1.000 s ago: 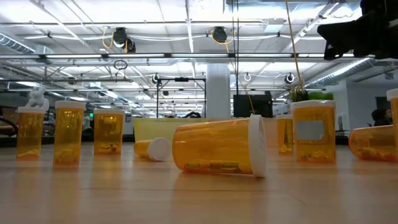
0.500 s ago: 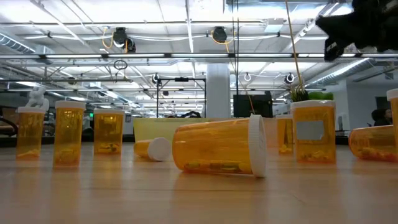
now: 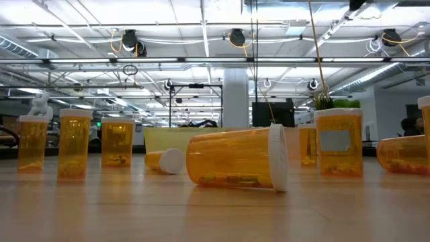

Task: Pick and place medicine bottles into bin by pill shape (circle, oval)
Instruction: Put the large orange capsule bottle into the yellow bin

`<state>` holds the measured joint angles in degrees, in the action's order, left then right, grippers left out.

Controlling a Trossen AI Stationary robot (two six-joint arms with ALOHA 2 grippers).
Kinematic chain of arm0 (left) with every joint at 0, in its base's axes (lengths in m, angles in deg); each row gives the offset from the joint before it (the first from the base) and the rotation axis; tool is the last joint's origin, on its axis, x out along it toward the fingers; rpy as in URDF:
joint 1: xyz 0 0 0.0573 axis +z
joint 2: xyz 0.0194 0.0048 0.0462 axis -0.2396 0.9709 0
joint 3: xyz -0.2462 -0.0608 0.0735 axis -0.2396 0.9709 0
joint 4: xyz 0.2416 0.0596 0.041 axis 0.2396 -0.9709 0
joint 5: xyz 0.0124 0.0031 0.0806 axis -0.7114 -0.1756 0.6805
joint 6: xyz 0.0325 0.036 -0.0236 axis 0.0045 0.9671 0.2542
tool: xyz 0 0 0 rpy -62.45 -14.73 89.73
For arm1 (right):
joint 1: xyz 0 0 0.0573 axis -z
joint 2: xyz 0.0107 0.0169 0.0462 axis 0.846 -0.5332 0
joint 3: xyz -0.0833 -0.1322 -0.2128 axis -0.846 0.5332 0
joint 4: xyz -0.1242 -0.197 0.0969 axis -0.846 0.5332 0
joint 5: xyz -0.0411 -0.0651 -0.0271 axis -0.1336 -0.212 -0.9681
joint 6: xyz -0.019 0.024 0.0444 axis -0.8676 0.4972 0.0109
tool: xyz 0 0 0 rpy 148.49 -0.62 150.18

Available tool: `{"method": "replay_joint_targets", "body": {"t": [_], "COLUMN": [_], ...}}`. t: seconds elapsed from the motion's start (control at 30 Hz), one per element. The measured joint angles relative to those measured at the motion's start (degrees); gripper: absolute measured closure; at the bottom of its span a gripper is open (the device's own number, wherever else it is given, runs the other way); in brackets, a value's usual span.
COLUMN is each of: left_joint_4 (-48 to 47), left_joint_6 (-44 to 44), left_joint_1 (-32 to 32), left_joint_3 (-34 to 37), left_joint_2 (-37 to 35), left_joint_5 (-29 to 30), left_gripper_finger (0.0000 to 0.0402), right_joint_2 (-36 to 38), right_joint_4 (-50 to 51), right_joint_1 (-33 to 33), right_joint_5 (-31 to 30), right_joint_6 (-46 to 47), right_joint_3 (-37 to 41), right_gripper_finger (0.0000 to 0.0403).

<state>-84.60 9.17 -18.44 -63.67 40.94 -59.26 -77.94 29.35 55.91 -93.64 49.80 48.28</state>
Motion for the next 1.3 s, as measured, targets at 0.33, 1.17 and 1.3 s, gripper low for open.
{"method": "replay_joint_targets", "body": {"t": [0.33, 1.17, 1.3], "left_joint_4": [0.03, 0.17, 0.15], "left_joint_6": [-3.14, -2.91, -3.63], "left_joint_1": [-0.07, -0.07, -0.07], "left_joint_3": [0.0, 0.0, 0.0], "left_joint_2": [0.0, 0.0, 0.0], "left_joint_5": [-1.51, -1.6, -1.6], "left_gripper_finger": [0.0392, 0.0392, 0.0392], "right_joint_2": [-20.14, -24.45, -24.57], "right_joint_4": [18.97, -0.48, 0.43], "right_joint_1": [0.0, 0.0, 0.09], "right_joint_5": [0.36, 3.31, 3.18], "right_joint_6": [0.36, 7.37, 7.76], "right_joint_3": [-23.18, -21.74, -21.74], "right_gripper_finger": [0.0403, 0.0403, 0.0403]}}
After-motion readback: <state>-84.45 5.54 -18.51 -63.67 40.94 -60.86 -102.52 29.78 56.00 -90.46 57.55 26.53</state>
